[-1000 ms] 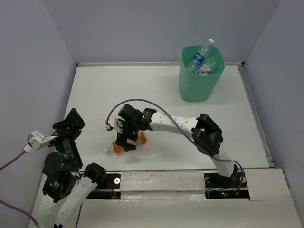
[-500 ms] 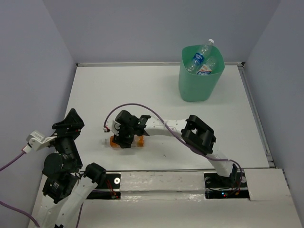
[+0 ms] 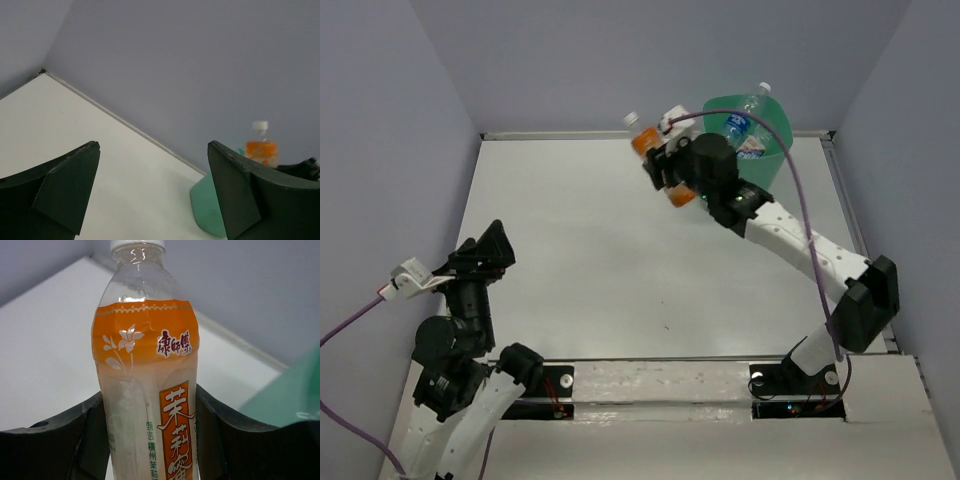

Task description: Put the plastic bottles in the bin

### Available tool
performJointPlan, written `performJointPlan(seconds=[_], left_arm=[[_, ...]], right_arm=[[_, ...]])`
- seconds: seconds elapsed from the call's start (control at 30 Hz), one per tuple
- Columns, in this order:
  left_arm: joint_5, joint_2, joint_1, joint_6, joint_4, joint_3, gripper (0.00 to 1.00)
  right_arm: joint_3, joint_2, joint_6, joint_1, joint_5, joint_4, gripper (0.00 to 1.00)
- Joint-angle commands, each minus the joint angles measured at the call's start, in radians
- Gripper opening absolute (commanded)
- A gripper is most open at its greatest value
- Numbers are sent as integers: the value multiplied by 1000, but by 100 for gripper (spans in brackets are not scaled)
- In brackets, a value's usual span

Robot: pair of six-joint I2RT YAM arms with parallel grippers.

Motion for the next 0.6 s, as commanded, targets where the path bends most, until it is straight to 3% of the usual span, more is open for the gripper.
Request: performJointPlan(seconds=[0.0,0.13,0.2,0.4,0.57], left_arm=[[323,185,8,97,78,23,99],[618,422,51,135,10,95,99],[683,475,81,135,3,97,99],[740,468,115,134,35,77,99],[745,468,121,134,43,72,99]], right_arm=[[37,-104,66,-130,222,176,47],[109,-84,95,-298,294,239,47],[125,-61,118,-386,291,299,47],[136,54,194,-494,317,371,47],[-6,60,264,-544,347,528,47]])
